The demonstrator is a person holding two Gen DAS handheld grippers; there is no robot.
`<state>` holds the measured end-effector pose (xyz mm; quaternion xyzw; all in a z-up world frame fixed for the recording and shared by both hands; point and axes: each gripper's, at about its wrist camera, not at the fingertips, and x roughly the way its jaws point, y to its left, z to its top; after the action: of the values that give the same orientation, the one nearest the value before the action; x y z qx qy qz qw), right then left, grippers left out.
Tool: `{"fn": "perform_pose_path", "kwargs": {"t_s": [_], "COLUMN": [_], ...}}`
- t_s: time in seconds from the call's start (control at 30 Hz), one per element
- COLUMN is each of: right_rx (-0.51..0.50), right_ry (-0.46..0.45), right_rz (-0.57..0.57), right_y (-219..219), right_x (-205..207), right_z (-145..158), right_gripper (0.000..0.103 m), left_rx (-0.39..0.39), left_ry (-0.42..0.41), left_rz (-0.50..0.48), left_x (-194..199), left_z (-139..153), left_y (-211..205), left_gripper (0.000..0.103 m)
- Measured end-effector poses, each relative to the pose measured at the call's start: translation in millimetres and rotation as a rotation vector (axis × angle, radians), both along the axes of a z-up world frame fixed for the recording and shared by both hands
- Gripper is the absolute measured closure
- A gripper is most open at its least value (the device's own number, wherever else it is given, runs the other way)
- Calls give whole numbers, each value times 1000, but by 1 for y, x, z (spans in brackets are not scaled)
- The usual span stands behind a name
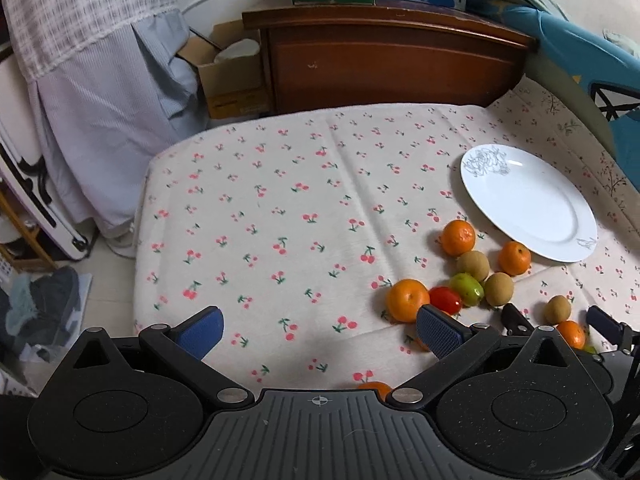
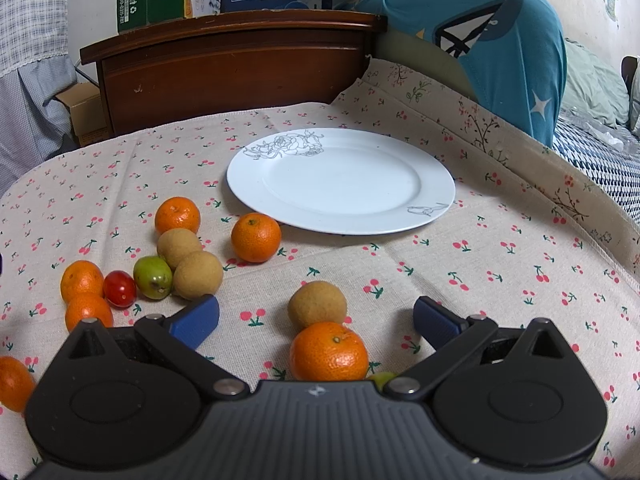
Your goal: Organize fruits
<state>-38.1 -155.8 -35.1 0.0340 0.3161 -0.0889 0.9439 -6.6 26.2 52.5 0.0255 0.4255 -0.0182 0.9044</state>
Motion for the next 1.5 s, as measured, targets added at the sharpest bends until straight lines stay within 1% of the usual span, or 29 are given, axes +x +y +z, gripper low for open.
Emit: {"fn": "perform_pose_path", "kwargs": {"t_s": [0.1, 0.2, 0.3, 0.33, 0.43, 0.57, 0.6, 0.7, 0.87, 0.97, 1.03, 1.1, 1.13, 1.17, 1.2, 1.23, 1.27, 1.33, 1.4, 1.47, 1.5], "right_rx": [-1, -5, 7, 19, 82, 91, 114, 231, 373, 428, 483, 487, 463, 422, 402, 400, 411, 423, 398, 347, 332], "right_ry": [6, 20, 67, 67, 0, -27, -23, -34, -18, 0, 19, -8, -37, -87, -141, -182, -204, -207, -199, -148, -138], "right_rz": [8, 37, 122, 148, 117, 84, 69, 40, -15, 11, 34, 55, 82, 108, 126, 147, 169, 155, 121, 102, 95], "right_y": [-2, -5, -14, -17, -32, -41, -43, -49, -56, -49, -46, -39, -35, -31, -30, -31, -34, -40, -43, -43, -43], "right_x": [0, 4, 9, 9, 1, -6, -10, -24, -45, -51, -49, -49, -46, -42, -42, -40, -40, -40, -41, -40, -42], "right_z": [0, 2, 10, 14, 29, 42, 44, 47, 42, 31, 26, 26, 29, 35, 42, 49, 56, 61, 61, 60, 61], "right_gripper": [1, 1, 1, 1, 1, 1, 1, 1, 1, 1, 1, 1, 1, 2, 5, 6, 6, 6, 2, 2, 2], "left_rx": [14, 6, 1, -1, -14, -36, -38, -52, -61, -55, -48, -60, -70, -76, -81, -84, -78, -70, -83, -79, -77], "left_ry": [11, 21, 33, 34, 45, 45, 41, 31, 13, 1, -1, -3, -8, -12, -19, -25, -24, -20, -16, -4, 12], "left_rz": [-1, -3, -9, -11, -3, 12, 22, 41, 34, 29, 37, 43, 50, 57, 64, 69, 73, 83, 84, 74, 69], "left_x": [-1, -4, -9, -11, -16, -21, -22, -26, -34, -36, -36, -37, -37, -38, -38, -38, -38, -37, -38, -38, -38], "left_z": [-2, -4, -5, -6, -7, -6, -6, -2, 4, 6, 7, 8, 9, 10, 12, 14, 14, 14, 14, 14, 12], "left_y": [-2, -5, -9, -10, -11, -11, -11, -10, -11, -12, -11, -8, -6, -5, -3, -1, -1, 1, 2, 0, -2], "left_gripper": [0, 0, 0, 0, 0, 0, 0, 0, 0, 0, 0, 0, 0, 0, 0, 0, 0, 0, 0, 0, 0]}}
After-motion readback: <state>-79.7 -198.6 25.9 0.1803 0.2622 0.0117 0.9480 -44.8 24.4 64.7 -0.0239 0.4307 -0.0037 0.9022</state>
